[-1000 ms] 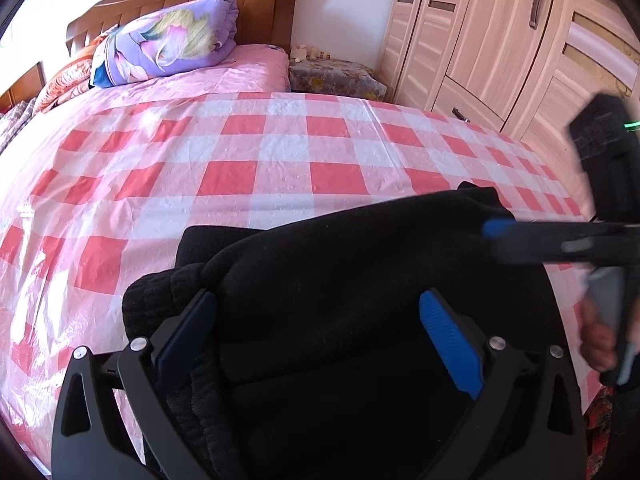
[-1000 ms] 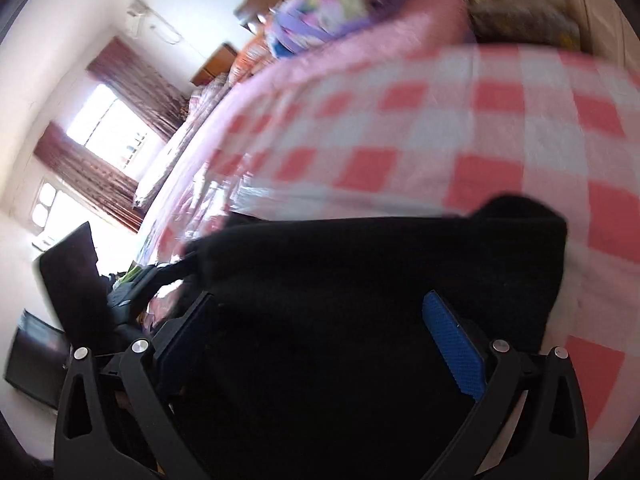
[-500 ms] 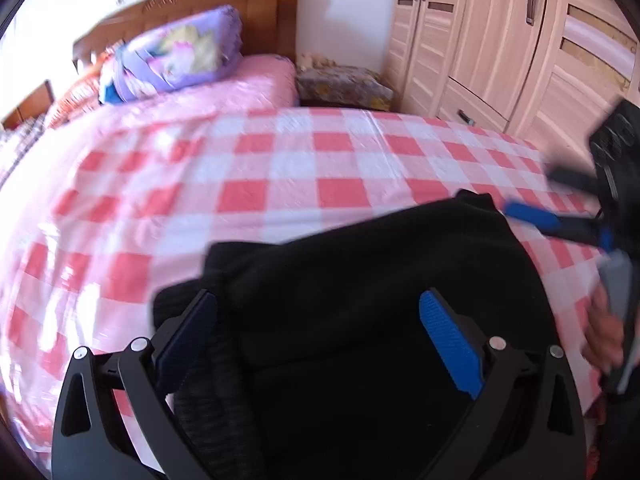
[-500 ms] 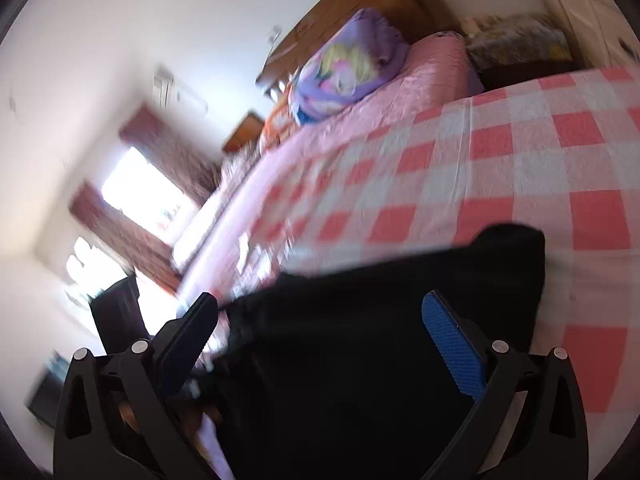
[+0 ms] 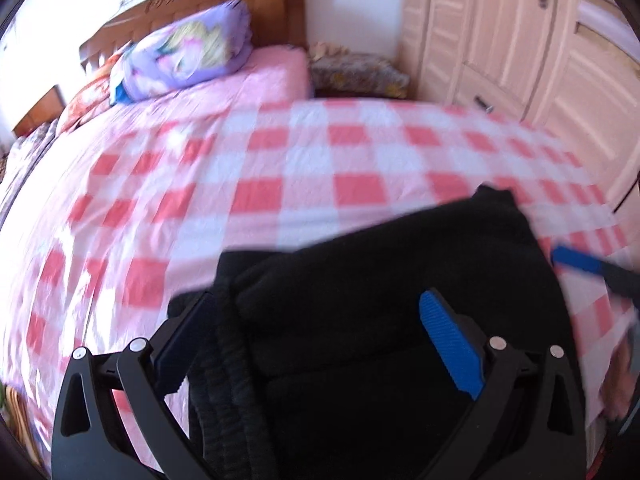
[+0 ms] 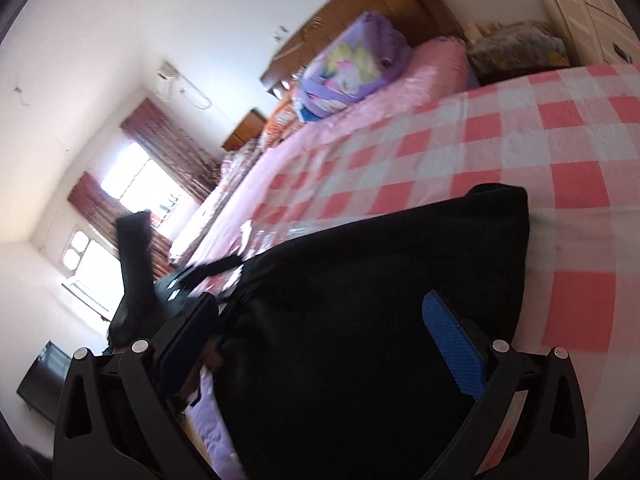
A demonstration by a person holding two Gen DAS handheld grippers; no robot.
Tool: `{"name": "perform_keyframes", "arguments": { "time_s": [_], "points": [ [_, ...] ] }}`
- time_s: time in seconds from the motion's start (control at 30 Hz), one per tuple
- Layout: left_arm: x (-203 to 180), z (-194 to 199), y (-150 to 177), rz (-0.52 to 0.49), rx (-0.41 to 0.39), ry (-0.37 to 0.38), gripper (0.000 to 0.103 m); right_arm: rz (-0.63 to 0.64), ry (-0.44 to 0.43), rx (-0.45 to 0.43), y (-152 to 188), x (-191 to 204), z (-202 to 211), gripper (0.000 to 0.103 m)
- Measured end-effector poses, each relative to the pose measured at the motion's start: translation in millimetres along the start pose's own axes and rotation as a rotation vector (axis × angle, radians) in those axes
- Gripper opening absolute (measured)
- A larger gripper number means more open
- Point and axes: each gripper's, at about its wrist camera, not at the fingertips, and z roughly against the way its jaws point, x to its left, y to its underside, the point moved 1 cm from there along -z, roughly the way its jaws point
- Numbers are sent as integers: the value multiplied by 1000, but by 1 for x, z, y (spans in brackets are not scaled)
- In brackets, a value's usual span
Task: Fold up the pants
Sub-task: 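Grasp the folded pants edge with the right gripper and tuck it under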
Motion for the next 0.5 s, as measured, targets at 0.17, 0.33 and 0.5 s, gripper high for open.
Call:
{"name": "perform_keyframes", "arguments": {
  "time_s": [0.17,0.33,0.5],
  "points": [
    [-13,-71,-22,-60,176,-57,102,95,81,100,37,13,-8,99],
    [-3,-67,-25,5,143,2,102,108,151,100,46,7,-6,99],
    [2,14,5,3,-76,-18,101,188,117,62,67,39,27,99]
  ]
}}
